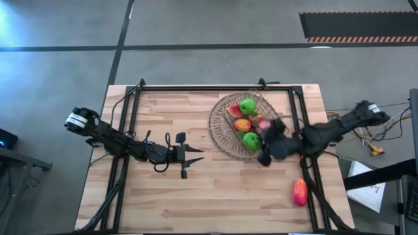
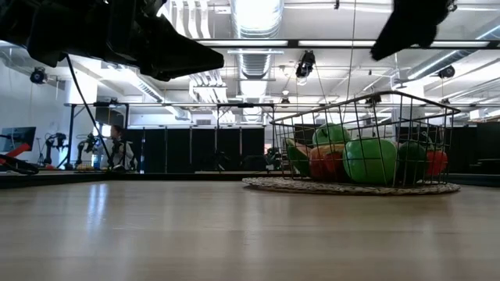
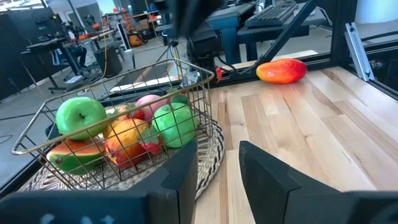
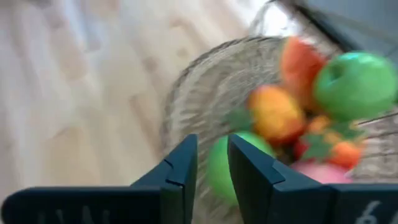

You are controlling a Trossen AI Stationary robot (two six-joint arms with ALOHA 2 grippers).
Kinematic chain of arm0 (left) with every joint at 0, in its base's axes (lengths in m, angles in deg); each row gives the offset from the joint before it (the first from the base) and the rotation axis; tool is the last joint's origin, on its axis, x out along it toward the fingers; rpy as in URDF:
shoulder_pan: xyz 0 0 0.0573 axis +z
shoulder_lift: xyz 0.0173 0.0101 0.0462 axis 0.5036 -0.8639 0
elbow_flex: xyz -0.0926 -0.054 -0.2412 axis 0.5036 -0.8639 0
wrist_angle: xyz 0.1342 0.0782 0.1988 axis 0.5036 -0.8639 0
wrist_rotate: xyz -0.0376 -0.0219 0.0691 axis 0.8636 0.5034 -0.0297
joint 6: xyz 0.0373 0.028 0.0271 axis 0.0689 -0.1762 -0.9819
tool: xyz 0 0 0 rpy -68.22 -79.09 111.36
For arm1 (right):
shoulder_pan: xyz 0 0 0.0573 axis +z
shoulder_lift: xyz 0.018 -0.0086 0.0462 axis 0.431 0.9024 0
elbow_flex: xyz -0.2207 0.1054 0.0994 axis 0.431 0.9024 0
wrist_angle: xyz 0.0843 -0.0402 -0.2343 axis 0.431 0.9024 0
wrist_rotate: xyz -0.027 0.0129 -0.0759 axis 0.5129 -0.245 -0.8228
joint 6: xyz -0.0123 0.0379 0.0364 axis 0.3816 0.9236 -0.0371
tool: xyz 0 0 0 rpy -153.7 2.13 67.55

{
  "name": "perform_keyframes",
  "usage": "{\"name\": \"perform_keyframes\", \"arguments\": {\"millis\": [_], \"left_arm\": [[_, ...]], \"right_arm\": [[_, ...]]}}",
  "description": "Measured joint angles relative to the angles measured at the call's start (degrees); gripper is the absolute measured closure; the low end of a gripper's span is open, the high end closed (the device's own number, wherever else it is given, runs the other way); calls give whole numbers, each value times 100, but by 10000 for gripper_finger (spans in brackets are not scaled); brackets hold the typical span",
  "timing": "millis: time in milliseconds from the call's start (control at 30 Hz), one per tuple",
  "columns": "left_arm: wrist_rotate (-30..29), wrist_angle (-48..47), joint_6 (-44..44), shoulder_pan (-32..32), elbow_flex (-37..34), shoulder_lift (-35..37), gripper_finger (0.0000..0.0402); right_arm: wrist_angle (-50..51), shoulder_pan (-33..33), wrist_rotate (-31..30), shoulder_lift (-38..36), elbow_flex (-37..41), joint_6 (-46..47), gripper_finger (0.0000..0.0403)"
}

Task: Build produce basket
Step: Put the orange mango into the gold mesh basket

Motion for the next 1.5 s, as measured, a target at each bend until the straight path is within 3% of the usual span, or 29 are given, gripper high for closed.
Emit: {"name": "perform_keyframes", "arguments": {"millis": [133,233,400,633,767,1067,1233,1500], "left_arm": [[0,-1,5,0,-2,-1,300],[0,0,9,0,-4,-1,300],[0,0,9,0,-4,-2,300],[0,1,9,0,-4,-2,300],[0,0,9,0,-7,-2,300],[0,-15,4,0,-7,-1,300],[2,-96,3,0,-9,-1,300],[0,-116,0,0,-11,-2,300]], "right_arm": [[660,1063,-139,531,-406,1102,350],[1418,1682,133,1099,-800,1925,369],[2662,2336,1906,2075,-1449,3400,390],[2865,2855,3440,2935,-1630,5048,381],[2864,2945,4165,3192,-1603,5520,339],[2874,2935,4294,3139,-1047,6015,203],[2778,2935,5051,3008,-430,6141,150],[2138,2935,5252,2901,112,6269,68]]}}
